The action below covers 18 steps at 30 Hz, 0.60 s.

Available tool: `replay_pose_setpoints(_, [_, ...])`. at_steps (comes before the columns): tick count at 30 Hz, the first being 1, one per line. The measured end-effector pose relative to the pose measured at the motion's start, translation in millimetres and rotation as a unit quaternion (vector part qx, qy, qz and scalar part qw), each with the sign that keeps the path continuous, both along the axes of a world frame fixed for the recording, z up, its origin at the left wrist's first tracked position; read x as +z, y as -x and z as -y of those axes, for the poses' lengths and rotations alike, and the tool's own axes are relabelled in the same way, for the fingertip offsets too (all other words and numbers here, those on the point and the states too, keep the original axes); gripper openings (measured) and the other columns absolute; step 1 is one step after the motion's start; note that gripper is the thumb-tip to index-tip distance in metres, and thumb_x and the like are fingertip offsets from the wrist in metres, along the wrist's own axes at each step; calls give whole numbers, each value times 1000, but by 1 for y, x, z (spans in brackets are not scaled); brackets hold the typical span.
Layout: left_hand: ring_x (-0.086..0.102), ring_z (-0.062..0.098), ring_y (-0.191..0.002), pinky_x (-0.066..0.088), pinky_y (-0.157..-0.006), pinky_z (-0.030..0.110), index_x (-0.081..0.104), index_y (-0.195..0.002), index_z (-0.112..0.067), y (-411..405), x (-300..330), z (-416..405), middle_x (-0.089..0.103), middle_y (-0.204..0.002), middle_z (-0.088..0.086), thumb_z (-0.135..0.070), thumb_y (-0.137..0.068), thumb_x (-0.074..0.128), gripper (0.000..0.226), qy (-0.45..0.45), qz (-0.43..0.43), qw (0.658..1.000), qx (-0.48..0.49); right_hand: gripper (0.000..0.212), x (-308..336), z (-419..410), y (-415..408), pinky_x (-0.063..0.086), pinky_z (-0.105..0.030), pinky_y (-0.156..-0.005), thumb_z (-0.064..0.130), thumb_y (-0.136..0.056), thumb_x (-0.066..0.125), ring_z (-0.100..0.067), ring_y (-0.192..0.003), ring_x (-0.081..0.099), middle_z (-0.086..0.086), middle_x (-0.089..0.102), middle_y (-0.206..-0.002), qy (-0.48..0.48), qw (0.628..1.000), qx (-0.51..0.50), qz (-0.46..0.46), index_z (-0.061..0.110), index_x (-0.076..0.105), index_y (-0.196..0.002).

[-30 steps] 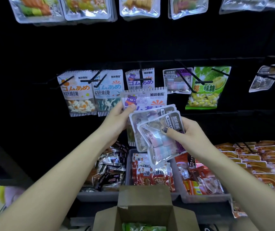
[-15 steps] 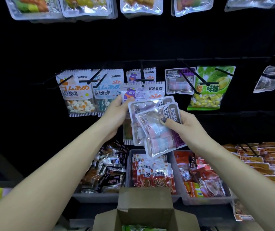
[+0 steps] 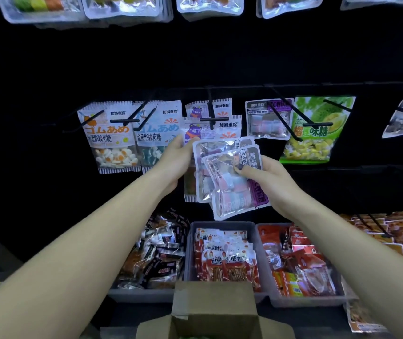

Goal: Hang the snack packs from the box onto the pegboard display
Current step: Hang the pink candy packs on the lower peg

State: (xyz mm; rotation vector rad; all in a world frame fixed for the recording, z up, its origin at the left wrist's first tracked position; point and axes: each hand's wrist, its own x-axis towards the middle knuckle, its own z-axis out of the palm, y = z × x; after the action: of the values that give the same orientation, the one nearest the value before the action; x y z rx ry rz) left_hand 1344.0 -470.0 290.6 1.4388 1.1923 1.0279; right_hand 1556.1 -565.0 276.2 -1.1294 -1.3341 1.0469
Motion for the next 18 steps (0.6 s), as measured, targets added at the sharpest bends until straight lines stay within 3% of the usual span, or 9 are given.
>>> replay_pose_setpoints(3, [74,24,-107,53,-103,50,68,-121,-26,-6,7,-19,80,-110,-2,-47,-101,59,30,19,-25,1000,-6,13,4,-25,-4,53,-61,-96,13,-95,69,-34,-94,69,-16,73,-100,19,1000,-19,16,3,73,-102])
replay_pose_setpoints(7, [74,17,-83,57,-83,35,63,-120,-13,-19,23,-36,80,-92,0,-42,-107,53,33,42,-35,999,-6,8,9,-60,-15,51,-70,-90,17,-94,71,-53,-104,67,-26,73,-110,39,999,-31,13,14,78,-96])
replay_pose_setpoints(10, [70,17,-82,55,-100,41,62,-121,-11,-28,27,-50,77,-93,2,-39,-109,48,33,50,-46,998,9,15,11,-85,-19,53,-70,-85,19,-95,71,-43,-88,69,-22,75,-105,52,998,-33,24,7,74,-105])
replay_pose_setpoints(14, [64,20,-89,50,-108,44,61,-100,-15,-36,27,-64,64,-86,1,-25,-113,39,28,54,-54,997,29,14,6,-109,-19,54,-67,-86,20,-96,70,-35,-89,64,-17,76,-106,60,997,-34,25,10,73,-105])
replay_pose_setpoints(18, [63,26,-105,47,-112,45,63,-110,-9,-39,29,-73,69,-106,9,-32,-112,44,30,73,-54,995,40,8,1,-122,-17,52,-70,-87,19,-95,71,-35,-90,65,-19,74,-105,63,997,-40,9,13,74,-99])
